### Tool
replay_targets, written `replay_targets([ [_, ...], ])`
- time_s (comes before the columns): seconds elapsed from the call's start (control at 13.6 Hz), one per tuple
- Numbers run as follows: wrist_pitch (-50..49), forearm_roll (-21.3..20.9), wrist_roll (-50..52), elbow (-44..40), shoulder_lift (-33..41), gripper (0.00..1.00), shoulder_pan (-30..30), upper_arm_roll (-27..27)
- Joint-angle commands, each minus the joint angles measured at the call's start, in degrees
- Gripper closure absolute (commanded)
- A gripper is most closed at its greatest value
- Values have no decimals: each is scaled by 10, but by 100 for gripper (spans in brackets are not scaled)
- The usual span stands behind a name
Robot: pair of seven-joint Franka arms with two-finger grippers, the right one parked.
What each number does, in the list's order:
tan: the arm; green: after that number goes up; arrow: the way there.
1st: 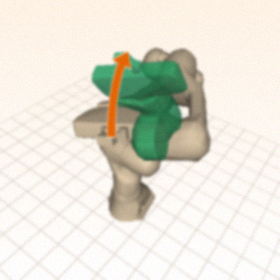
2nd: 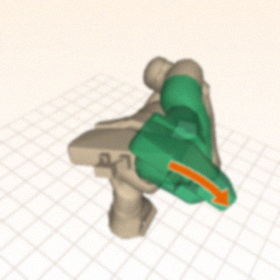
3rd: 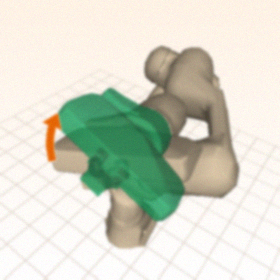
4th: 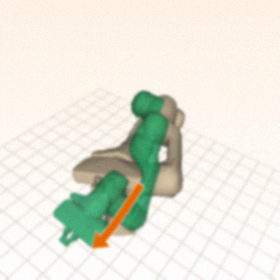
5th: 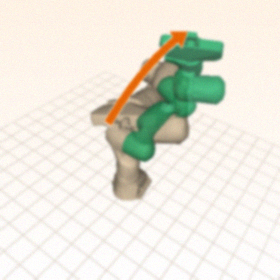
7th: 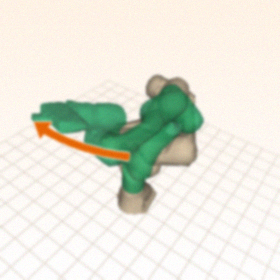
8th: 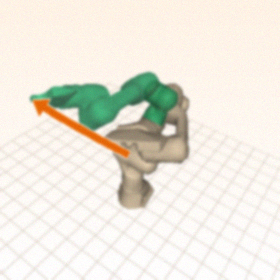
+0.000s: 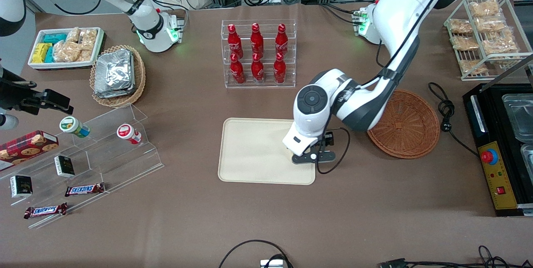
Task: Place sandwich from basket to tray
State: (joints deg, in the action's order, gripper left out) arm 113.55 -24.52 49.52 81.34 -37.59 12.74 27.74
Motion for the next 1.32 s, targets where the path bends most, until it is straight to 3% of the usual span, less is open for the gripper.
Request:
replay_targets([
  [0.0,-31,11,5,2,40,0,-23,-1],
  [0.44,-95,52,-8,-17,97,0,-101,0],
  [0.73,-164,77,-98,-55,110,0,-137,-1],
  [0.95,-183,98,-179,-27,153,0,-164,-6],
  [1.25,-178,165,-283,25,225,0,-156,-100],
])
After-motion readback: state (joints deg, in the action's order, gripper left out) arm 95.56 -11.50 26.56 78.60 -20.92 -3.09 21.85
